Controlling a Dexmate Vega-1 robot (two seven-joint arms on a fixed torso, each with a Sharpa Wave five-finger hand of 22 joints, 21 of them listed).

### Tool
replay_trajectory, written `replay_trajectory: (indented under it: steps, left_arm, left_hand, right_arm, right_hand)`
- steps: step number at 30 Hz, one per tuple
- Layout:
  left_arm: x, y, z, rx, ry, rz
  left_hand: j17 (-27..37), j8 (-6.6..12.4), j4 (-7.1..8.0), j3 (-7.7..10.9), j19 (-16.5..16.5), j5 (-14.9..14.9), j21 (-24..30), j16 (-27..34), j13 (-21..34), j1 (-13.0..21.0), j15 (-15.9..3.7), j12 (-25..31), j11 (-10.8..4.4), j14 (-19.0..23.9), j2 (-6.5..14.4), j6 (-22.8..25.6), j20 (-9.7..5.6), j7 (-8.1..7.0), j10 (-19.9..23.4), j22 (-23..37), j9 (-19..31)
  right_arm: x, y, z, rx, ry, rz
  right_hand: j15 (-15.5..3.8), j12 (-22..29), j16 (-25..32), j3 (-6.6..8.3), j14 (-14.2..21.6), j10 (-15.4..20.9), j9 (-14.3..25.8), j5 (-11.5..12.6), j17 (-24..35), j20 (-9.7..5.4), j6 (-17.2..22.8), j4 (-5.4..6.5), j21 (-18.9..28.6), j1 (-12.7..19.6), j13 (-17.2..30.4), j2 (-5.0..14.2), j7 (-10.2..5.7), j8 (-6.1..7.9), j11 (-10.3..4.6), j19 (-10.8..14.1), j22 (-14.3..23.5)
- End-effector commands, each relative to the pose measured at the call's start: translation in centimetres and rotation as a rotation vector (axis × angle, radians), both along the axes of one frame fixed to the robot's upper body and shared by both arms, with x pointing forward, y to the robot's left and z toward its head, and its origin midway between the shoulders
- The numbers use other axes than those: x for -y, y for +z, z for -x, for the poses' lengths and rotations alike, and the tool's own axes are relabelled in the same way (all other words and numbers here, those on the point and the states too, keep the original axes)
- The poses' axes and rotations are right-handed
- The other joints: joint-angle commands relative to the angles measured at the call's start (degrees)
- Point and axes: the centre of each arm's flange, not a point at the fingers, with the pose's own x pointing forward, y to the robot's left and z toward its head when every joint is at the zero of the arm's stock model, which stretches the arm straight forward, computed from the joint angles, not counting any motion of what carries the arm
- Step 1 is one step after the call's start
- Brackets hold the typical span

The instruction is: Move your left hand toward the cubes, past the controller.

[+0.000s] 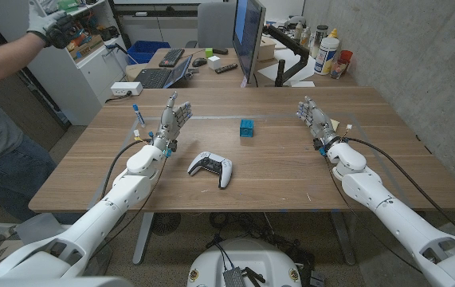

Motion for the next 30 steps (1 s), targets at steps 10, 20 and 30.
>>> replay_trajectory:
  steps: [10,20,30]
  left_arm:
    - [0.16,-0.14,-0.36,-0.015,0.002,-0.009]
    - [0.3,0.26,-0.28,-0.013,0.008,-0.02]
    - [0.33,0.35,-0.07,0.006,0.03,-0.05]
  left_hand:
    - [0.18,0.49,0.05,0.24,0.44,0.43,0.21,0.28,0.25,0.24,-0.13,0.46,-0.1,0.68,-0.24,0.87,-0.76,-0.03,0.75,0.24,0.15]
    - [0.18,0.61,0.04,0.21,0.5,0.57,0.23,0.37,0.27,0.49,-0.07,0.56,-0.15,0.92,0.08,1.25,-0.46,-0.19,1.0,0.25,0.16]
    - [0.16,0.66,-0.39,0.18,-0.32,0.81,-0.1,0.36,0.3,1.34,0.2,0.59,0.03,0.98,0.04,1.4,0.5,-0.17,1.06,0.23,0.18]
  right_arm:
    - [0.21,-0.7,0.1,-0.021,-0.013,-0.007]
    - [0.48,-0.88,0.21,-0.02,-0.016,-0.01]
    - [0.36,-1.04,0.03,-0.025,-0.011,-0.005]
  right_hand:
    - [-0.01,0.31,0.18,0.42,0.72,1.24,0.25,0.35,0.1,-1.46,0.91,-0.45,0.14,0.82,0.32,0.22,0.27,0.3,0.0,0.64,0.22]
    - [0.13,0.35,0.15,0.34,0.79,1.57,0.25,0.38,0.11,-1.33,1.21,-0.54,0.0,0.86,0.32,0.29,0.21,0.33,-0.2,0.68,0.23]
    - [0.25,0.37,0.14,0.25,0.87,1.86,0.27,0.4,0.13,-1.15,1.5,-0.6,-0.2,0.85,0.33,0.38,0.03,0.35,-0.25,0.6,0.24]
